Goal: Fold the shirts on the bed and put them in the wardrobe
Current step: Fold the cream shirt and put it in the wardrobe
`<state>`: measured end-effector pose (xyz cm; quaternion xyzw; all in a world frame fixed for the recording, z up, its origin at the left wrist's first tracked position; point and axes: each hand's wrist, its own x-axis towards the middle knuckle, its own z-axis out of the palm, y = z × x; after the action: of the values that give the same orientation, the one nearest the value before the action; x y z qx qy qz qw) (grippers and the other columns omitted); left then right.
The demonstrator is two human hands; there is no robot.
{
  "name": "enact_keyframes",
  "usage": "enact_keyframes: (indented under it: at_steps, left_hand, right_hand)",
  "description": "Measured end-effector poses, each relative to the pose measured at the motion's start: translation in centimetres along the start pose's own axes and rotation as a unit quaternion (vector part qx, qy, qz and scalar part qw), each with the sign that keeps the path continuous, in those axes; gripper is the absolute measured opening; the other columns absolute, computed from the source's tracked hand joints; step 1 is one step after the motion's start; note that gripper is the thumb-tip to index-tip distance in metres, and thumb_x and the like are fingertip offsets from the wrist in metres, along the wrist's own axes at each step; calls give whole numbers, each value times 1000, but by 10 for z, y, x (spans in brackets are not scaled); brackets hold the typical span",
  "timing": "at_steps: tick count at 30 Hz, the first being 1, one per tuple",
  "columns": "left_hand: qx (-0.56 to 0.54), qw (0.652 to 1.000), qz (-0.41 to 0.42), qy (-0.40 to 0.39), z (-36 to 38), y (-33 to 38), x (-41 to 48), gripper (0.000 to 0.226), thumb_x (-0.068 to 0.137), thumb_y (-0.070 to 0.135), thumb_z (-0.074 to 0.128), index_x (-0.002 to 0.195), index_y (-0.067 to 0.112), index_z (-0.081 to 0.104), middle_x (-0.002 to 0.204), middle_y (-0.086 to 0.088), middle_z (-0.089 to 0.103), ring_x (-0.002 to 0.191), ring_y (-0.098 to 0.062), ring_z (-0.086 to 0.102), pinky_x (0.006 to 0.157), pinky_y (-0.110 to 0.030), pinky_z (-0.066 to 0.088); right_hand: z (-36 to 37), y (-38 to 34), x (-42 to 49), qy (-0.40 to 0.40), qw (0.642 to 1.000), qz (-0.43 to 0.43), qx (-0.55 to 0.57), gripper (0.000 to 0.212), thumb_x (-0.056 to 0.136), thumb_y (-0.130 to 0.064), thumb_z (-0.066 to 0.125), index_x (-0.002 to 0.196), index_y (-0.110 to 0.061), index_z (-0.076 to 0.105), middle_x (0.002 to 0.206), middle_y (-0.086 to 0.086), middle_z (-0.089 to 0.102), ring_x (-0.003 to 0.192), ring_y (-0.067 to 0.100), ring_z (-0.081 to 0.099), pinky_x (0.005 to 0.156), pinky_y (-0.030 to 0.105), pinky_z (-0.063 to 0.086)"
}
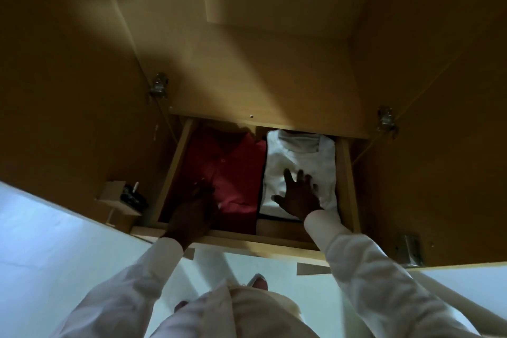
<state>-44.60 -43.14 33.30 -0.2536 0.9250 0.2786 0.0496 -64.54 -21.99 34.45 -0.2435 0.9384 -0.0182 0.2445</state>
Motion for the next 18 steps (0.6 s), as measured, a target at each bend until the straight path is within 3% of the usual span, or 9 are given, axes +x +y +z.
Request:
enact_keyframes:
  at_steps: [3,6,9,11,14,18]
  left_hand:
    - [11,1000,1,15,-2,-11,-14,47,102,50,38,144,33,48,154,3,41,145,-22,32,116,-39,27]
    - [22,999,18,27,-6,-12,-25,41,102,47,37,133,32,58,132,2,60,122,-23,56,103,-37,44]
    - [24,998,28,48,-5,-16,-37,38,101,52,33,116,34,64,109,7,65,99,-16,64,84,-32,53]
    - [35,997,40,60,-2,-21,-40,38,101,52,33,112,34,65,106,8,65,96,-15,64,81,-29,52]
    - [37,997,38,61,-3,-20,-42,34,102,48,38,112,31,66,105,7,67,96,-15,64,80,-27,50]
    - [39,997,29,64,-2,-21,-41,50,98,56,26,109,29,66,101,6,67,93,-16,64,80,-32,54]
  right_hand:
    - [9,-51,-17,25,977,-178,118,82,92,-52,63,159,-30,20,164,8,20,148,34,25,117,46,32]
    - [25,-98,-27,-26,964,-241,113,78,93,-42,65,157,-32,23,165,3,18,152,29,16,121,42,23]
    - [44,-116,-25,-20,968,-250,21,69,98,-38,57,158,-22,26,164,7,20,153,31,11,124,38,10]
    - [53,-119,-19,-20,972,-233,-3,65,103,-36,49,159,-21,20,166,10,14,154,33,6,125,42,8]
    - [62,-121,-3,-31,980,-195,14,66,103,-41,47,159,-33,14,168,9,4,154,32,2,124,48,17]
    - [58,-125,22,-29,983,-182,-20,79,95,-47,58,158,-37,13,166,14,6,153,38,5,118,55,27]
